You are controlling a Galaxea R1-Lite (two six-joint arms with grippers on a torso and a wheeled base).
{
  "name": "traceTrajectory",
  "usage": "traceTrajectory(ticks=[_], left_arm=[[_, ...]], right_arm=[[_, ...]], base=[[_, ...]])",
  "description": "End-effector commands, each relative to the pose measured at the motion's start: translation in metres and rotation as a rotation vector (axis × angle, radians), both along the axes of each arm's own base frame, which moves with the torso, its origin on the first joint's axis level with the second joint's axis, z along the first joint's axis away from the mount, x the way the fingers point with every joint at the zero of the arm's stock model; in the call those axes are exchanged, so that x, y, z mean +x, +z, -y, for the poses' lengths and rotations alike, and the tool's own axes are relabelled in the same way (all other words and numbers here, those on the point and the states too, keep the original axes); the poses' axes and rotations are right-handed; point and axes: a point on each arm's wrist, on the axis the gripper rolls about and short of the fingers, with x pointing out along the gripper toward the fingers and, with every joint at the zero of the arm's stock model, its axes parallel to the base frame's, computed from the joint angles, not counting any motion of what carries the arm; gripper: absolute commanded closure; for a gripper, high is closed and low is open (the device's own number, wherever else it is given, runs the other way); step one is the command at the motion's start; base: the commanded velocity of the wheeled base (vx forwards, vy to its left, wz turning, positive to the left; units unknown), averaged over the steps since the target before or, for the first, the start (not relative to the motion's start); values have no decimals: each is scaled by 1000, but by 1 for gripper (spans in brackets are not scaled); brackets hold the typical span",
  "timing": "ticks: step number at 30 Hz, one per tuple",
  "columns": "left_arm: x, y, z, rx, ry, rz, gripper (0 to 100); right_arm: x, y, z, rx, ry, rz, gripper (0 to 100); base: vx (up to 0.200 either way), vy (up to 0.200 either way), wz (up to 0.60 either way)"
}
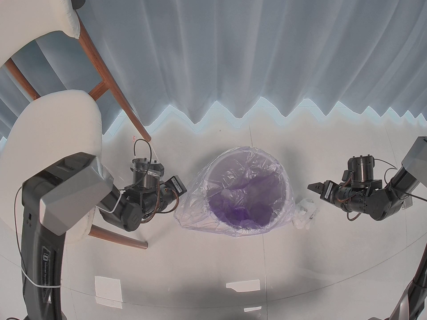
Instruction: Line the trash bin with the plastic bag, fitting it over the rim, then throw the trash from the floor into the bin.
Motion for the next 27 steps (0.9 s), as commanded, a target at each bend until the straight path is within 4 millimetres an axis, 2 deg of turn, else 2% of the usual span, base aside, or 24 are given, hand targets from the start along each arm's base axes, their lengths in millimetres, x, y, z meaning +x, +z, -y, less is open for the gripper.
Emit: traceTrajectory(ticks=[1,4,5,8,10,13,14,15,17,18,20,27], left_arm=[[-47,60,-8,-31,-30,88,100],[-53,60,-10,-25,-23,95,100],[-61,68,-14,-28,-8,104,100],[-73,77,-19,-28,7,109,100],[-87,87,-23,-31,6,114,100],[-99,101,-27,-43,-9,137,100],[-100,101,-26,-44,-10,139,100],[-104,104,-24,-47,-22,142,100],[-104,103,-22,-45,-32,143,100],[-104,103,-22,-45,-32,143,100],[-106,103,-17,-46,-49,141,100],[-114,107,-5,-52,-89,152,100]], right_arm=[[0,-1,0,5,-4,-5,0],[-1,1,-4,5,8,1,0],[-7,12,-18,13,46,21,0],[-18,17,-40,62,76,-2,0],[-26,20,-61,97,112,-19,0],[-31,19,-81,95,169,-24,0],[-31,19,-82,95,172,-25,0],[-31,12,-91,85,190,-39,0],[-26,-1,-98,67,191,-60,0],[-26,-1,-98,67,191,-60,0],[-15,-11,-104,42,164,-60,0],[8,-21,-112,26,139,-38,0]], base=[[0,0,0],[0,0,0],[0,0,0],[0,0,0],[0,0,0],[0,0,0],[0,0,0],[0,0,0],[0,0,0],[0,0,0],[0,0,0],[0,0,0]])
